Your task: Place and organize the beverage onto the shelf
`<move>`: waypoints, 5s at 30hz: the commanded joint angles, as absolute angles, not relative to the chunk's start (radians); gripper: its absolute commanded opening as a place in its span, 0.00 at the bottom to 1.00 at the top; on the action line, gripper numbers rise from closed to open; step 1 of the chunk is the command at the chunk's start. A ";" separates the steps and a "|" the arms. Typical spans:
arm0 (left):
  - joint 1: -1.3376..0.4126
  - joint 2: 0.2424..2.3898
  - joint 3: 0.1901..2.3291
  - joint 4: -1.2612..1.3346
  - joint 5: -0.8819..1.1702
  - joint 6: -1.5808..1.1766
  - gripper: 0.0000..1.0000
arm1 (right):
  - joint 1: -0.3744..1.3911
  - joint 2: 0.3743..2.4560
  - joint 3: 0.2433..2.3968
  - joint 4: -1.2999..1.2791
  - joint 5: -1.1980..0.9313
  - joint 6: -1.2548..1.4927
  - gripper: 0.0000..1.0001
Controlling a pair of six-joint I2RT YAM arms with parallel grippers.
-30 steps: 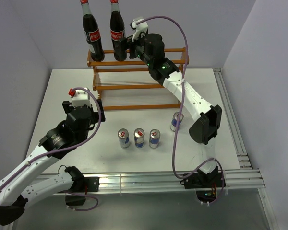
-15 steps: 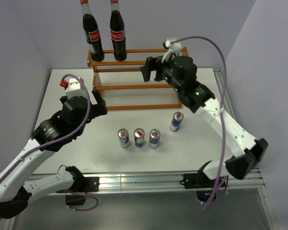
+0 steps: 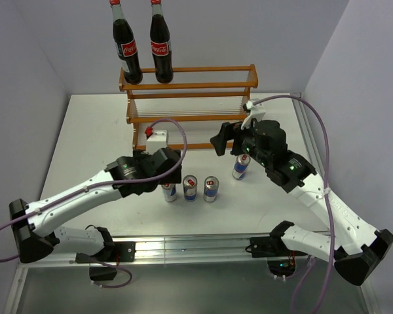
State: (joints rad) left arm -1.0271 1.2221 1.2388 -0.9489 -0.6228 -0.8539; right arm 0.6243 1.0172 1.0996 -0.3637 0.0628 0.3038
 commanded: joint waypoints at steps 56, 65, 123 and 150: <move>-0.976 0.950 1.322 -0.943 -0.151 -0.428 0.01 | 0.817 1.244 0.893 0.248 -0.706 -0.112 0.85; -0.976 0.985 1.354 -1.006 -0.109 -0.377 0.00 | 0.956 1.342 0.937 0.304 -0.719 -0.127 0.85; -0.565 0.824 0.994 -0.561 -0.727 -0.465 0.99 | 0.598 1.436 1.346 0.456 -0.063 0.052 0.00; -0.543 0.839 0.965 -0.537 -0.595 -0.411 1.00 | 0.459 1.987 2.191 0.015 -0.210 -0.035 0.00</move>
